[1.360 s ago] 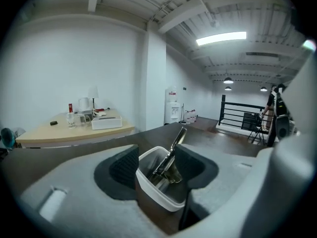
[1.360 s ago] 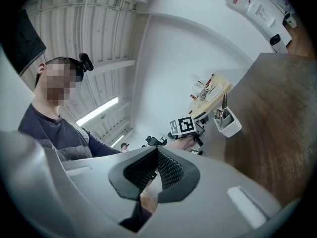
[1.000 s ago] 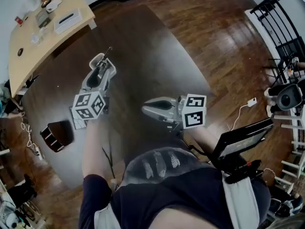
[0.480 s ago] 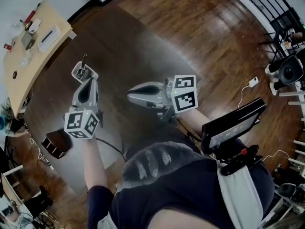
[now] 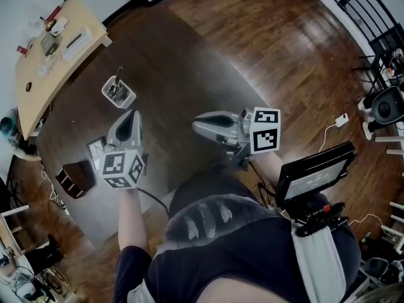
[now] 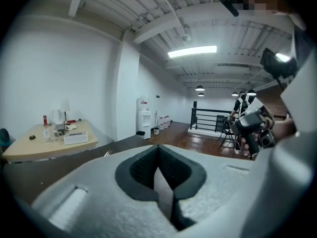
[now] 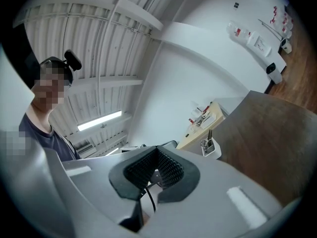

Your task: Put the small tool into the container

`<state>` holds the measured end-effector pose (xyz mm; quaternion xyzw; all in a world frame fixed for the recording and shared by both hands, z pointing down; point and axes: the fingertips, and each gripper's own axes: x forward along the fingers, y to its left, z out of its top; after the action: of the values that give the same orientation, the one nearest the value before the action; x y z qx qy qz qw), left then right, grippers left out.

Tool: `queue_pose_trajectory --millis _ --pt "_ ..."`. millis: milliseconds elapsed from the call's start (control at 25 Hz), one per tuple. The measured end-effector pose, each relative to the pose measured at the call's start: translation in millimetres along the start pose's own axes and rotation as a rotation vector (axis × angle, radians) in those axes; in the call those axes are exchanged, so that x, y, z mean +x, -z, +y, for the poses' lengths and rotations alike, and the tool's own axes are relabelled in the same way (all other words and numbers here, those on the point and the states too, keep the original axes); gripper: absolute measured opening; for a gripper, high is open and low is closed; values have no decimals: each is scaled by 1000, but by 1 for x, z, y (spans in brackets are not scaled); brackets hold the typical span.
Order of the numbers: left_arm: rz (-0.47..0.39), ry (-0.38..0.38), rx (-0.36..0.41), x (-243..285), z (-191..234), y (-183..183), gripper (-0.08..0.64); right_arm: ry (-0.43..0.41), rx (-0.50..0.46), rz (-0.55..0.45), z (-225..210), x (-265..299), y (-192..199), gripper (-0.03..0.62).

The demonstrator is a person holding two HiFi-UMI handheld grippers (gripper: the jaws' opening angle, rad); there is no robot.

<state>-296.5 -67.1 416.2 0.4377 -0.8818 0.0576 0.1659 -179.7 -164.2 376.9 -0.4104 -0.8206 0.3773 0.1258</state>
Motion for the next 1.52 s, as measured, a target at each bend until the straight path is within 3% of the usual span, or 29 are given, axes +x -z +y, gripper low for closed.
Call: queue_pose_trajectory --millis 320,520,600,720,840,960,1240,1520 --pt "-72 103 -14 -45 -8 -2 0 114 -53 -21 40 16 33 -2" --pt "-79 213 -38 -50 -31 21 -2 304 -217 -10 66 3 41 -2" --pt "-101 283 -26 -46 -51 23 -2 384 -237 -19 72 -15 46 -2" --pt "-136 386 -26 -42 -83 18 -2 480 -226 -91 77 -48 47 -2" --pt "-152 479 -50 -36 -110 12 -2 467 -207 -262 93 -72 32 -2" --pt "-152 567 -32 -33 -150 1 0 492 -201 -372 109 -105 27 -2" --pt "-163 694 65 -34 -256 -19 -2 621 -220 -430 128 -194 43 -2" --pt "-114 832 202 -44 -413 -15 -2 615 -264 -561 169 -311 59 -2"
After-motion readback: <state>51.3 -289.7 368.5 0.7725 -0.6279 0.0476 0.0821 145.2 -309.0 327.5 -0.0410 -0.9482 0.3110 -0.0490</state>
